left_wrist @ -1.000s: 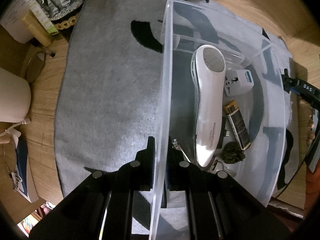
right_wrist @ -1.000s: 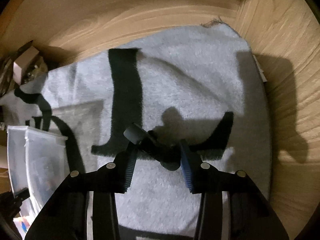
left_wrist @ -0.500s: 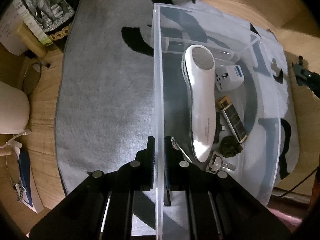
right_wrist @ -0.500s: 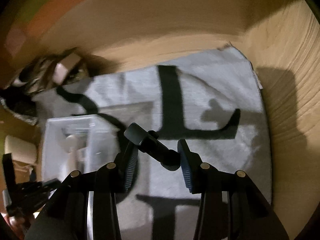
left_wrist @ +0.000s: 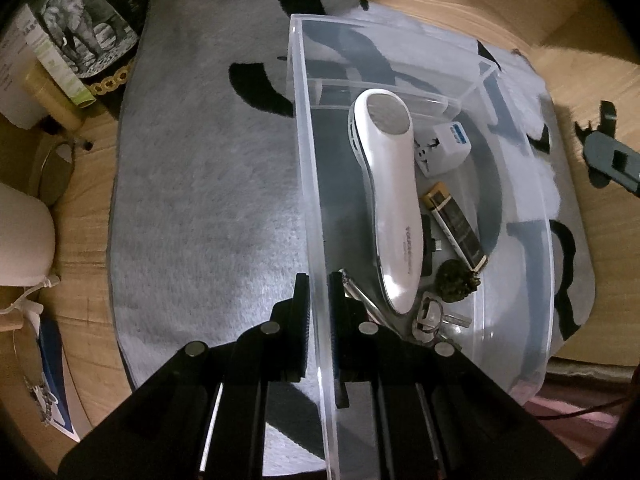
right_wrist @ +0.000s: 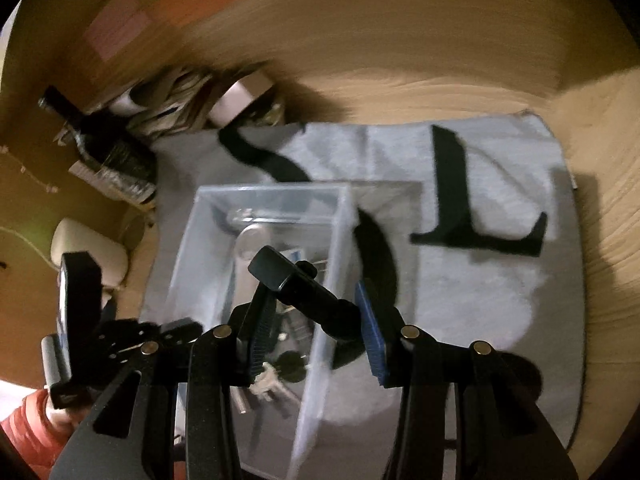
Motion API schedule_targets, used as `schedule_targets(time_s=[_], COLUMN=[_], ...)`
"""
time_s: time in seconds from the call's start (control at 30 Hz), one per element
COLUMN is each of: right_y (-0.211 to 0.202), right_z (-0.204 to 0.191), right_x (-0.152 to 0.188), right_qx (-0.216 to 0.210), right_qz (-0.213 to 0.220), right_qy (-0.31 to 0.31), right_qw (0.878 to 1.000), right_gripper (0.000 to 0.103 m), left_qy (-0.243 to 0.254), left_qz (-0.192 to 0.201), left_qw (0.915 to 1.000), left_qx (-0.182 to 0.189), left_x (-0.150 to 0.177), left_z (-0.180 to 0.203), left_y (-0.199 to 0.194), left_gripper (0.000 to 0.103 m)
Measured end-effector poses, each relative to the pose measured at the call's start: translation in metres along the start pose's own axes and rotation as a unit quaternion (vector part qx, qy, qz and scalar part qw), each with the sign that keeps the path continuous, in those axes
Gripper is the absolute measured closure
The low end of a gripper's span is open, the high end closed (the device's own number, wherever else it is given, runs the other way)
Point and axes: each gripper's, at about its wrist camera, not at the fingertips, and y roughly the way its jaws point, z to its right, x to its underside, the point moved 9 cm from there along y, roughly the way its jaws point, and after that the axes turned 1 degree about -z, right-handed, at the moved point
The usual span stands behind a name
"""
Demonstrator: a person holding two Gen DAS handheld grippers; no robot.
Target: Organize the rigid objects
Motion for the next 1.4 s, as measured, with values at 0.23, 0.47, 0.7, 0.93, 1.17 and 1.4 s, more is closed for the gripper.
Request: schedule_targets(time_s=[0.23, 0.47, 0.7, 0.93, 1.17, 1.4], right_y=[0.024, 0.051, 0.065, 0.059, 0.038, 0.017], right_z=[-0.025, -0.040, -0.042, -0.041, -0.037, -0.042], right_x=[0.010, 0.020, 0.027, 0.034, 0.035, 0.037], right_qx=[-0.013, -0.009, 0.004, 0.009, 0.011, 0.001], right_qz=[-0.030, -0.063, -0.084, -0.096, -0.077, -0.049], right_qy=[-0.011, -0.021, -0.024, -0.038, -0.034, -0.044], right_qw=[0.999, 0.998, 0.996, 0.995, 0.996, 0.998], right_gripper=[0.065, 0.065, 0.063, 0.059, 0.049, 0.046], left_qy=[0.018, 0.034, 0.041, 0.039, 0.037, 0.032], left_qz=[-0.001, -0.001, -0.004, -0.005, 0.006, 0.033], left_qw=[0.9998, 0.9994, 0.9991, 0.9992, 0.9992, 0.9989], left_qx=[0.003, 0.003, 0.006, 0.009, 0.010, 0.009], left_x=[-0.001, -0.004, -0.006, -0.005, -0.004, -0.003], left_z=[0.002, 0.006, 0.007, 0.008, 0.007, 0.004], left_y=[0.002, 0.004, 0.006, 0.005, -0.003, -0.021], left_gripper=[0.094, 0.093, 0.092, 0.092, 0.092, 0.091])
